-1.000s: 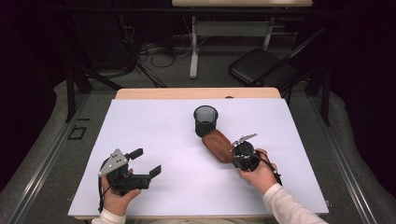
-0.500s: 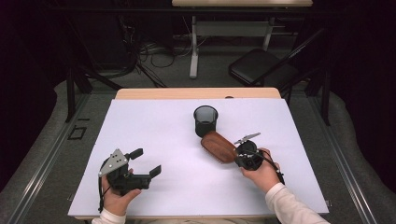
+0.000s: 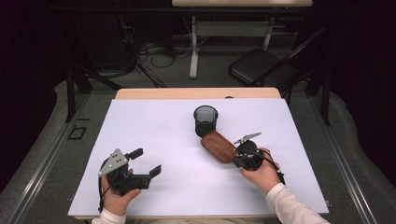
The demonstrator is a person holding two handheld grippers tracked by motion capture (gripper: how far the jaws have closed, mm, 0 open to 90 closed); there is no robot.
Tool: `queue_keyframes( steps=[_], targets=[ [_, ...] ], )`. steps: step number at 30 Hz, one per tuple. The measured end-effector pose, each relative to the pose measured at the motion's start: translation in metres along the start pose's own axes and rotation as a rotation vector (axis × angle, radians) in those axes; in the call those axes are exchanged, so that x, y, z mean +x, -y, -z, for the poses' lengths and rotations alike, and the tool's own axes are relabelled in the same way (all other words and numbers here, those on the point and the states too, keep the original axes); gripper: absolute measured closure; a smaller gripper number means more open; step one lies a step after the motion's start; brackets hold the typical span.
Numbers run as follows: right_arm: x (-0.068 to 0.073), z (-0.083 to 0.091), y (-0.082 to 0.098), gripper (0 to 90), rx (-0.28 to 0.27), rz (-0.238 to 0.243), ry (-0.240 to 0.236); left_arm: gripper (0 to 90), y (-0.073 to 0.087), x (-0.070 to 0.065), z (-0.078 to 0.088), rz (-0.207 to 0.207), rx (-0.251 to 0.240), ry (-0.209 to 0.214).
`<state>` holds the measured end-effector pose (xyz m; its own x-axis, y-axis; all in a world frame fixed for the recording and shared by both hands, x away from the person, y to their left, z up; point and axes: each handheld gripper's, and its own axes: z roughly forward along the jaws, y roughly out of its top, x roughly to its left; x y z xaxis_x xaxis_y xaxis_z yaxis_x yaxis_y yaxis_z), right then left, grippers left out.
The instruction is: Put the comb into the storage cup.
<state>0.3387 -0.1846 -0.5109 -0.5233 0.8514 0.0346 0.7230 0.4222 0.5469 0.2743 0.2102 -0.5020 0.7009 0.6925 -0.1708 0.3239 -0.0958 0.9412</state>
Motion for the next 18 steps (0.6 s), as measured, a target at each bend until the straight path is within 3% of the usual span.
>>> queue_keyframes(
  steps=[8, 18],
  targets=[
    [0.0001, 0.0054, -0.0022, 69.4, -0.032, 0.015, -0.016, 3.0, 0.0, 0.0, 0.0001, 0.001, -0.001, 0.0],
    [0.0008, 0.0096, -0.0039, 53.8, -0.081, 0.096, -0.008, 3.0, 0.0, -0.0001, -0.0002, 0.001, 0.002, 0.002]
  ],
)
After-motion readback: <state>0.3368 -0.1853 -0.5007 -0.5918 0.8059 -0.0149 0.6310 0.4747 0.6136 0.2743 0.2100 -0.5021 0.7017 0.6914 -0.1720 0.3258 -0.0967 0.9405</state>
